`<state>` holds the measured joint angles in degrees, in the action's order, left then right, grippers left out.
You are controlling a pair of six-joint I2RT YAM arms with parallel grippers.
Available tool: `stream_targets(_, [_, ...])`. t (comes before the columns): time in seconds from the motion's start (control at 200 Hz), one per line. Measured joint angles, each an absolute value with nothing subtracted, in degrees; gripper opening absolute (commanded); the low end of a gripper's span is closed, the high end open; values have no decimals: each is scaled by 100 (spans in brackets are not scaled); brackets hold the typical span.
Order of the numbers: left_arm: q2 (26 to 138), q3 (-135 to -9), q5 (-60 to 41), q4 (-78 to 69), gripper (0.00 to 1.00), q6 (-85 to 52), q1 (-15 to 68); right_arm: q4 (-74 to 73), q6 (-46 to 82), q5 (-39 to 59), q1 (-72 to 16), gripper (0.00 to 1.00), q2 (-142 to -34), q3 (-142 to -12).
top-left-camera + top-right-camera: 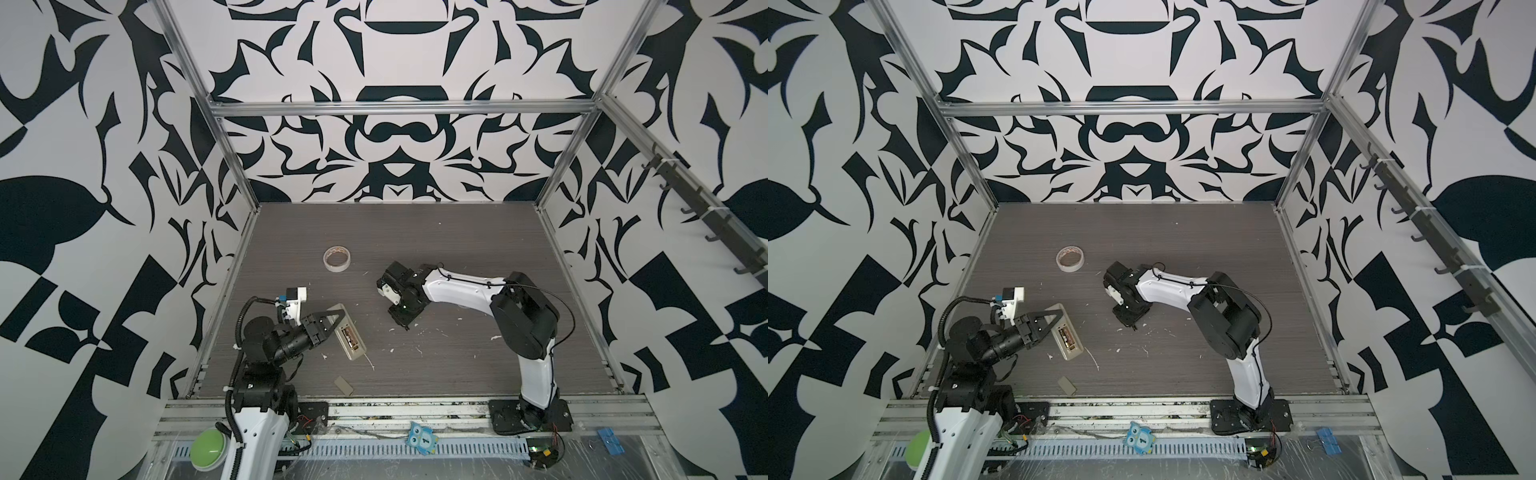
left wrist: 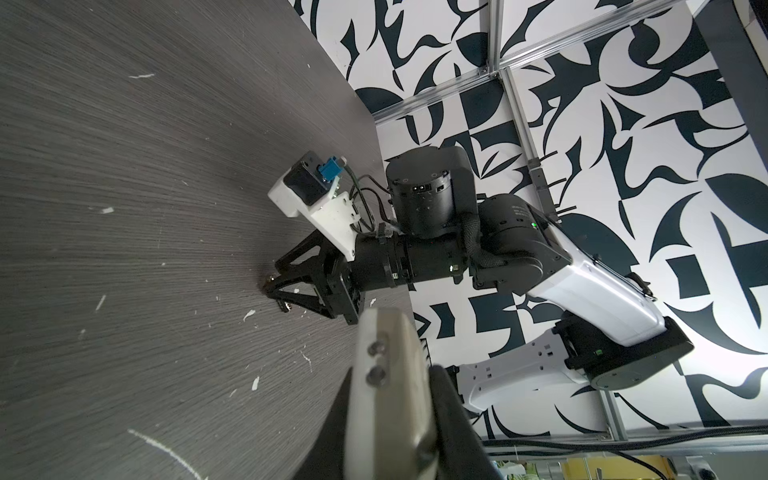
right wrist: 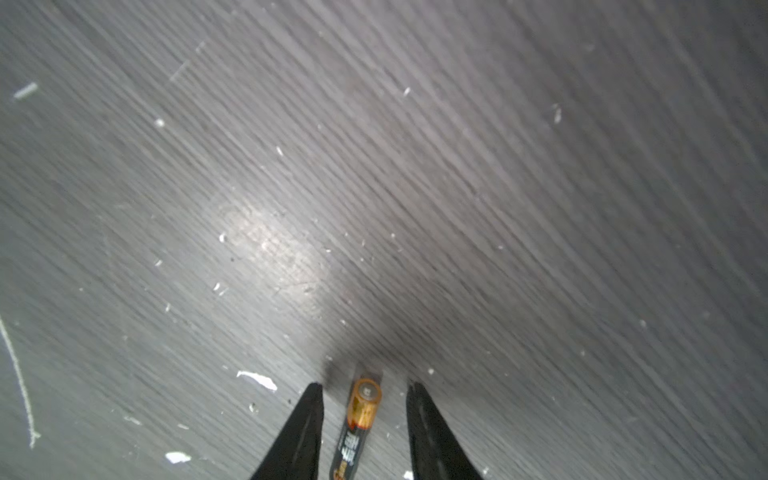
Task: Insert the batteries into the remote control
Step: 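Lower the right gripper over the loose AA battery and close on it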
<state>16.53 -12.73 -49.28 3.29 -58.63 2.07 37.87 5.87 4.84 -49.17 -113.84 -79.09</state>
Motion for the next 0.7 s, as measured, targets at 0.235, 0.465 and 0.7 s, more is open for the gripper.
stream_targets(0.235, [1649,-1273,-4928,329,0,-5863,207,3787,589,491,-4921,34,-11384,-7909])
stream_targets(0.465, [1649,-1273,-4928,329,0,-5863,207,3785,591,489,-4921,31,-11437,-7909])
stream_targets(0.7, [1649,-1273,-4925,329,0,-5863,217,3782,589,482,-4921,28,-11448,-7909])
